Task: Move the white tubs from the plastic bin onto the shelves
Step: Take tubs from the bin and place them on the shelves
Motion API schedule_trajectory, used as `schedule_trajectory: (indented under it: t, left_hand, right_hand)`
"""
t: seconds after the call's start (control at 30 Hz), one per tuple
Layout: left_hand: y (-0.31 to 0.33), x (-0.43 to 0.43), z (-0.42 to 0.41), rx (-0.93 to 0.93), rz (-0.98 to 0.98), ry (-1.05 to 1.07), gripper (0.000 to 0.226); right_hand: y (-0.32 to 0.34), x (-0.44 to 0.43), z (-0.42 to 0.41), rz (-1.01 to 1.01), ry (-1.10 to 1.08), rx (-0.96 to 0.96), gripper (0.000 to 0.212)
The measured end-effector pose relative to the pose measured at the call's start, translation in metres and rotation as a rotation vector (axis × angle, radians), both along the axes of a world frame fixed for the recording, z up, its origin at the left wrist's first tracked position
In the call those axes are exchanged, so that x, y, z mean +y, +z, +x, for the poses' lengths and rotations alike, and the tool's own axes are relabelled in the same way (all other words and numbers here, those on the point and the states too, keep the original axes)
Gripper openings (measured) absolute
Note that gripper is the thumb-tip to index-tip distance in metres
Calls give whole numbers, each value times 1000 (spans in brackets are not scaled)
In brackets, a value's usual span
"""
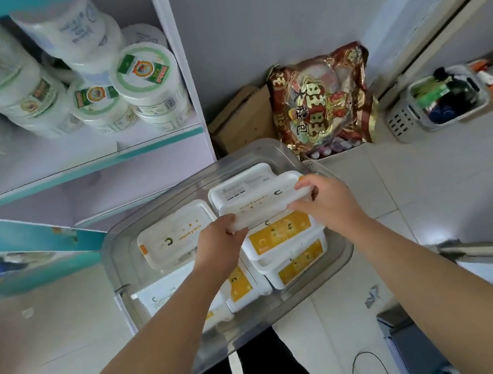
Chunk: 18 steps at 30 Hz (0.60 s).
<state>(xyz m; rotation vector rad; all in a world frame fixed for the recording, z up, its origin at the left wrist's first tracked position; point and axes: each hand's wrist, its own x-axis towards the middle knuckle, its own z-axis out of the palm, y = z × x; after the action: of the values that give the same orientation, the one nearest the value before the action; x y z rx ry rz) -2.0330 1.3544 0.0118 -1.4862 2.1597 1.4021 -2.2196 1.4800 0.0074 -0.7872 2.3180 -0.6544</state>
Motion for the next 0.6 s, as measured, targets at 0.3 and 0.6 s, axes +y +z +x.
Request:
schedule_trajectory:
  t: [0.3, 0.6]
  left_hand:
    - [98, -25, 92, 152, -247, 186, 33]
    - [173, -66, 249, 274, -440, 476, 12]
  right_hand:
    - [105, -38, 77, -103, 122, 93, 37]
    - [182, -134, 211, -298, 379, 140, 38]
